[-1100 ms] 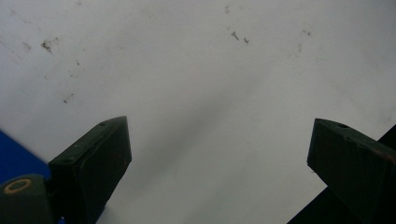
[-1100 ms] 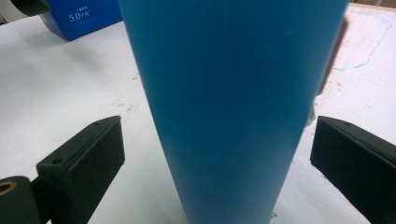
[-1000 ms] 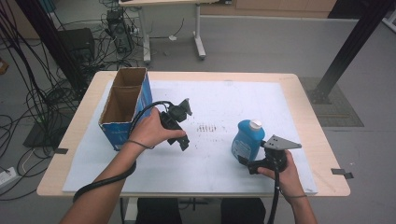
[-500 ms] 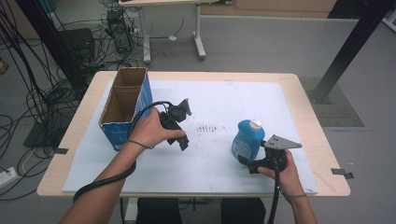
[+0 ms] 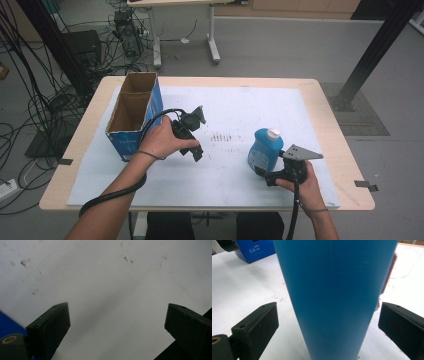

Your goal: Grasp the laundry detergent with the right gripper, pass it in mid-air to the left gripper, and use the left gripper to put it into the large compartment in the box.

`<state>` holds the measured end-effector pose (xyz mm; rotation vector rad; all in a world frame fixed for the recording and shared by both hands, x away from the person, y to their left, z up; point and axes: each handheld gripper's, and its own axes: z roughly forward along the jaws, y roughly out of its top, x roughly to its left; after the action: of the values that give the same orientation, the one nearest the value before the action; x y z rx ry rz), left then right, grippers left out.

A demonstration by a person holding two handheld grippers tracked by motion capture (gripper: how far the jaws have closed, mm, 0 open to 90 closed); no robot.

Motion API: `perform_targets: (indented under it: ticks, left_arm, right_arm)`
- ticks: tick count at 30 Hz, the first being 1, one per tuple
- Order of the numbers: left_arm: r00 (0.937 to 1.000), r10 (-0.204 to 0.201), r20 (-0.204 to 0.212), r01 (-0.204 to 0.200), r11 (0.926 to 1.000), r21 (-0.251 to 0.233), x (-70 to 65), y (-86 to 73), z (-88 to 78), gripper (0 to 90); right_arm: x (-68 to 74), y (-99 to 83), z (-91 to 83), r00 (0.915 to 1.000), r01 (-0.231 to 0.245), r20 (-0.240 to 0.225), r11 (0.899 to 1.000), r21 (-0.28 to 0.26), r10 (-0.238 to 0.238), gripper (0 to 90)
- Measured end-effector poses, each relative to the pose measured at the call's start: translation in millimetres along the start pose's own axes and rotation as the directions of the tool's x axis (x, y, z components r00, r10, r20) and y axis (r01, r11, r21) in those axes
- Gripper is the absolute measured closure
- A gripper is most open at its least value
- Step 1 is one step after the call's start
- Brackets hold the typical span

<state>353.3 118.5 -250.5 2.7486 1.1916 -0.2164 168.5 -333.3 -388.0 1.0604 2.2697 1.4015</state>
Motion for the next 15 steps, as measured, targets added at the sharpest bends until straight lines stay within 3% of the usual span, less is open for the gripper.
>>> perform_targets:
  ticks: [15]
  left_arm:
    - [1.0, -0.001, 0.005, 0.001, 1.0, 0.009, 0.7, 1.1, 1.3, 6.7]
  right_arm:
    - [0.0, -2.9, 2.0, 0.9999, -0.012, 0.002, 1.0, -0.003, 0.012, 2.5]
